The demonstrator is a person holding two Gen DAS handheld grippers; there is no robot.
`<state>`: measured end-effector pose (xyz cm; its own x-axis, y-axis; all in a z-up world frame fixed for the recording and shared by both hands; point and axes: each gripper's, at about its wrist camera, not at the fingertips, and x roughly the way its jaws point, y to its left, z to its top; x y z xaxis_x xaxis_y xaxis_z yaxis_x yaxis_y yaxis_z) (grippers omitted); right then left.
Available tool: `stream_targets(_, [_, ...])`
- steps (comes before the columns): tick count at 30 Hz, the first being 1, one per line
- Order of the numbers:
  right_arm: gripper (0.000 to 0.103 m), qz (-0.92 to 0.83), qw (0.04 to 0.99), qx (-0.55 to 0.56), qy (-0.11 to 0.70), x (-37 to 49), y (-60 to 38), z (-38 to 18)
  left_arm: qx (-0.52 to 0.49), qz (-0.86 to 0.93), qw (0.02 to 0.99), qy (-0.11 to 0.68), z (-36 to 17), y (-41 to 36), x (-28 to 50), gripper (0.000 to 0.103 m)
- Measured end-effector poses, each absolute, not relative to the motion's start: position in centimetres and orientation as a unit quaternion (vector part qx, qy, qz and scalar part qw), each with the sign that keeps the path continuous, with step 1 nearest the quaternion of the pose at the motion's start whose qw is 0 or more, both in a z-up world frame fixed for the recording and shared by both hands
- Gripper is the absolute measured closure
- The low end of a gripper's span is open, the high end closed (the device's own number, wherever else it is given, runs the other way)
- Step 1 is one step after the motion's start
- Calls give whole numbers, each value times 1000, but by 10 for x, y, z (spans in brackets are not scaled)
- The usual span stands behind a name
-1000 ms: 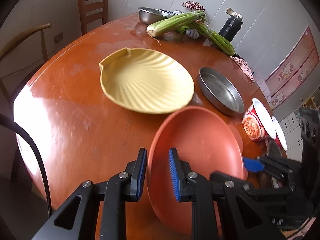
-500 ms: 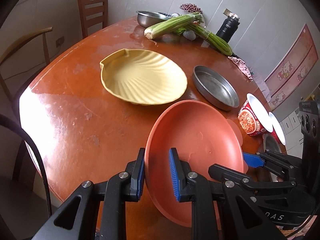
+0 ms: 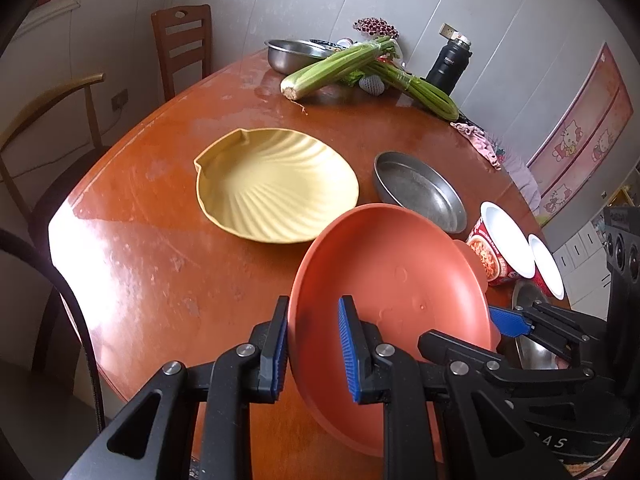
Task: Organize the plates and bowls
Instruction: 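Lift the orange plate with the left gripper over the yellow plate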
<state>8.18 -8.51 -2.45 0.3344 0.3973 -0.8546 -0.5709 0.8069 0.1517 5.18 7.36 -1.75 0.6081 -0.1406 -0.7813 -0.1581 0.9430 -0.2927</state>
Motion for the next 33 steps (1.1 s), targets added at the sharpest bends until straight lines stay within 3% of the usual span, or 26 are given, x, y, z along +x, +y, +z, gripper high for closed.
stream_targets(33, [46,304,828,-109,458,136,-7,9,-171,22,905,389,25,144,105,80])
